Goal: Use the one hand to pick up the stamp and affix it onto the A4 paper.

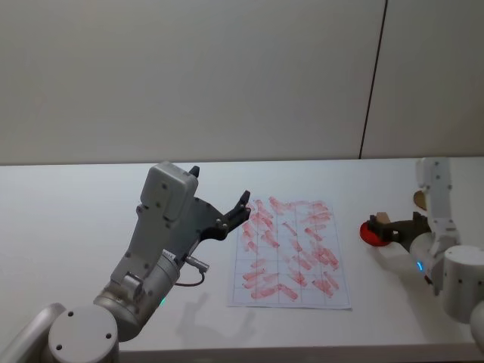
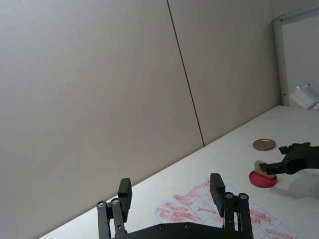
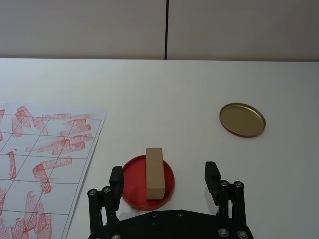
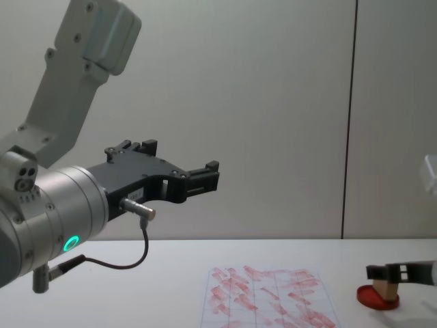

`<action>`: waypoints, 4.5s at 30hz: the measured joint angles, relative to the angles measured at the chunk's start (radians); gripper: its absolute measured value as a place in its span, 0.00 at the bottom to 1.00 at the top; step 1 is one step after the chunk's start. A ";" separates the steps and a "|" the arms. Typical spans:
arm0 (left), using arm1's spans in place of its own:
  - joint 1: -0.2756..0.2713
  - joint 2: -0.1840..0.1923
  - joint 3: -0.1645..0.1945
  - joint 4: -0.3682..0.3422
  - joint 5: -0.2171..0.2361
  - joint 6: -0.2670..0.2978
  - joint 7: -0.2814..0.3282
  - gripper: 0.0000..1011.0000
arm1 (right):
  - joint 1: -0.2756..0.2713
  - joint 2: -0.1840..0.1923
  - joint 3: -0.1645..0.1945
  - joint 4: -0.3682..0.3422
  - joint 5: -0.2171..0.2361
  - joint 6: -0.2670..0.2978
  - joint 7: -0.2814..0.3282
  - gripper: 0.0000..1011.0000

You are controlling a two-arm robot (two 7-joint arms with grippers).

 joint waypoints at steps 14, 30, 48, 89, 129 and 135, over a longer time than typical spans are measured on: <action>0.000 0.000 0.000 0.000 0.000 0.000 0.000 0.98 | 0.093 -0.039 -0.026 0.180 -0.018 -0.053 0.002 0.73; 0.000 0.000 0.000 0.000 0.000 0.000 0.000 0.98 | 0.173 -0.066 -0.030 0.337 -0.038 -0.088 -0.022 0.23; 0.000 0.000 0.000 0.000 0.000 0.000 0.000 0.98 | 0.224 -0.079 -0.011 0.444 -0.046 -0.107 -0.040 0.21; 0.000 0.000 0.000 0.000 0.000 0.000 0.000 0.98 | -0.096 -0.035 -0.016 -0.377 -0.022 0.172 -0.003 0.21; 0.000 0.000 0.000 0.000 0.000 0.000 0.000 0.98 | -0.265 -0.055 -0.128 -0.571 -0.156 0.422 0.020 0.21; 0.000 0.000 0.000 0.000 0.000 0.000 0.000 0.98 | -0.254 -0.062 -0.129 -0.518 -0.165 0.390 0.025 0.21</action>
